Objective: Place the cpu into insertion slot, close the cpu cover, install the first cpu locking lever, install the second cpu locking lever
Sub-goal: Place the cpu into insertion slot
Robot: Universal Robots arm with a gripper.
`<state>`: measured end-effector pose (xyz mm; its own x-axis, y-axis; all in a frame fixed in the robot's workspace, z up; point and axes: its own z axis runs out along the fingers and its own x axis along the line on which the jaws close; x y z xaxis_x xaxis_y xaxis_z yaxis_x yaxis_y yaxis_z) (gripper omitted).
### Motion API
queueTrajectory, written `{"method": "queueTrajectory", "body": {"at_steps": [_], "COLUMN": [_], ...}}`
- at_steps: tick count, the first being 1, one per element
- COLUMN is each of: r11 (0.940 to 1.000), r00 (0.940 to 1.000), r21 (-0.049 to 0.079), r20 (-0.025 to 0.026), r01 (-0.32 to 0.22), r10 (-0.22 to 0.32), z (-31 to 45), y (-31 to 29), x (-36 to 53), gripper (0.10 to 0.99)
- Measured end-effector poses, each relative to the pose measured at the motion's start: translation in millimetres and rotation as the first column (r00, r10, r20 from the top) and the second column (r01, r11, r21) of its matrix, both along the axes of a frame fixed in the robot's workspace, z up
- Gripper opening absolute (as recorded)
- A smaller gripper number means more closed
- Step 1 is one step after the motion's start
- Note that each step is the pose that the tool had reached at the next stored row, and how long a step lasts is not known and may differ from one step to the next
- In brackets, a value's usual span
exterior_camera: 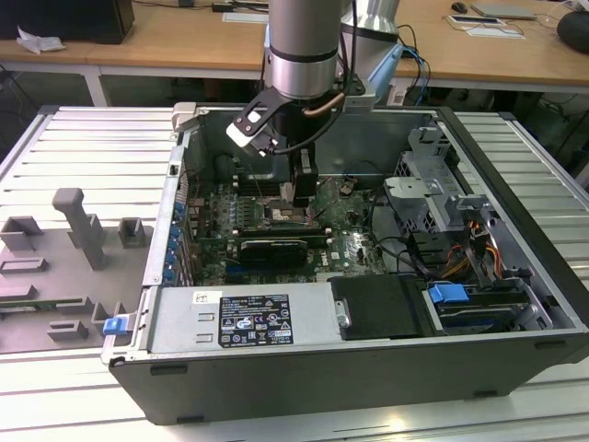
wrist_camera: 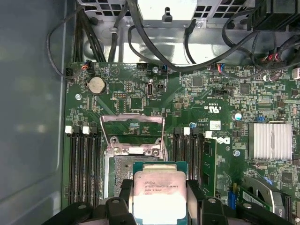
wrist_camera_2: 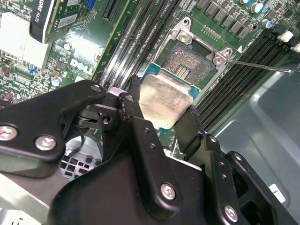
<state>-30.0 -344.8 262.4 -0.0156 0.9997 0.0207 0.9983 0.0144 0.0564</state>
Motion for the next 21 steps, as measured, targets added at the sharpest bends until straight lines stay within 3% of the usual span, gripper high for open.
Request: {"method": "queueTrajectory", "body": {"at_steps": [21], "r11": [1.0000], "r00": [1.0000], "r21": [0.000], "r20": [-0.0001], "r01": [-0.005], "r10": [0.005], "z": [-13.8], "y": [1.8], "x": [-0.5], "gripper": [0.541]}}
